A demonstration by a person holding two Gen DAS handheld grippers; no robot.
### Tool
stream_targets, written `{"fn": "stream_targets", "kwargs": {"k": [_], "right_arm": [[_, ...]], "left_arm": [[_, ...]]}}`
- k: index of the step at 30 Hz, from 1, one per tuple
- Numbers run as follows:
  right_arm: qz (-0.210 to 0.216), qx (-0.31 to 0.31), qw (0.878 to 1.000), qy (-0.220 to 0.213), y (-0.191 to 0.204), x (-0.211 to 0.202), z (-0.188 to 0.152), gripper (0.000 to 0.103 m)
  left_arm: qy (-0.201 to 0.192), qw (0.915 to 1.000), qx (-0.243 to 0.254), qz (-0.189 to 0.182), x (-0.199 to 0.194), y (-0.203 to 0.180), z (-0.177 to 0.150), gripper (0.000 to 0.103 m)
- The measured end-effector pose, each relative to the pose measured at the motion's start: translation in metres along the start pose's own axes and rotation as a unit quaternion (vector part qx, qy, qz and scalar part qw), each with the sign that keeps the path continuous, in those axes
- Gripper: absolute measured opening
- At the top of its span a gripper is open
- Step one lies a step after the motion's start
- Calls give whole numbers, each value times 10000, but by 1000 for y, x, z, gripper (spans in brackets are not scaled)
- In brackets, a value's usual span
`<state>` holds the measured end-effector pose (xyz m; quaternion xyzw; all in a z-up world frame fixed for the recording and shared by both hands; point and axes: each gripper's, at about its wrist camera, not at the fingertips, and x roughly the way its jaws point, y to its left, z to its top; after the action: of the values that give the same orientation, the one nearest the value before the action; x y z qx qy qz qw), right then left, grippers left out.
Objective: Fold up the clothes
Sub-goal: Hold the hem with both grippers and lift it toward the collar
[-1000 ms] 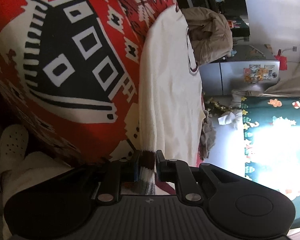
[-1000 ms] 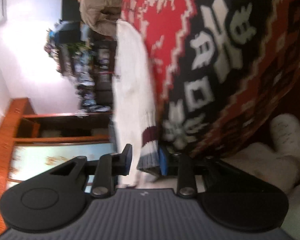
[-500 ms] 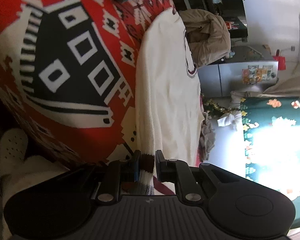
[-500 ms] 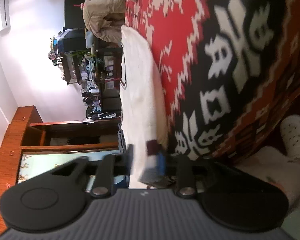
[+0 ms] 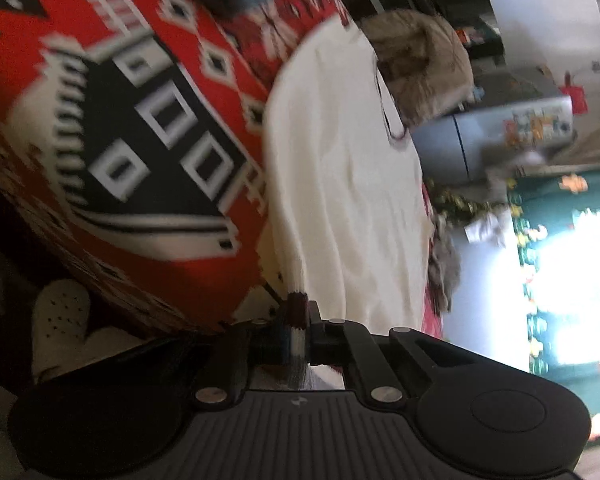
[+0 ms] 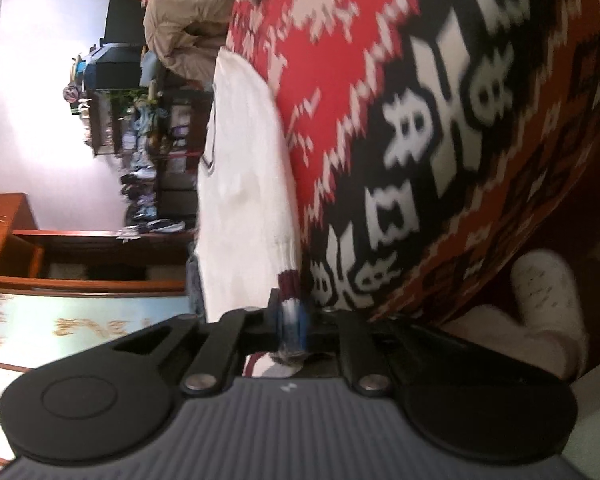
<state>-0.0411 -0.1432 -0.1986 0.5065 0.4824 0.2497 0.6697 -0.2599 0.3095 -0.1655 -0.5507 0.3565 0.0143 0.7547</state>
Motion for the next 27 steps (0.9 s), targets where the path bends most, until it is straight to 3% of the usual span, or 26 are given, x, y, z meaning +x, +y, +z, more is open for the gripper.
{"fn": "stream_targets", "kwargs": {"k": [4,6,7,12,15,17,23,27], "right_arm": [[91,-2,9986,-529,18,-34,6,6],[363,172,9967,-711,20,-51,11,6],[492,254,9953,-798,21,-59,13,6],[338,89,9955,-878,42,-67,10,5],[88,199,9960,-864,35,-71,10,5],[-88,389,9958,-819,26,-72,11,5],[16,82,9959,-899,33,-105,-7,5],[51,295,9960,-847,18,-127,-17,5]], "left_arm": [[-560,9975,-362,-250,-40,4,13,6],[-654,9956,-527,-413,-56,6,15,5],[-666,9959,-477,-392,-60,4,14,5],[-590,9981,-138,-69,-69,0,5,6],[-412,9984,-261,291,-60,13,2,6],[-404,9982,-313,320,-63,15,-3,5],[-543,9983,-28,205,-88,1,-16,6],[-538,9983,-41,199,-97,2,-27,6]]}}
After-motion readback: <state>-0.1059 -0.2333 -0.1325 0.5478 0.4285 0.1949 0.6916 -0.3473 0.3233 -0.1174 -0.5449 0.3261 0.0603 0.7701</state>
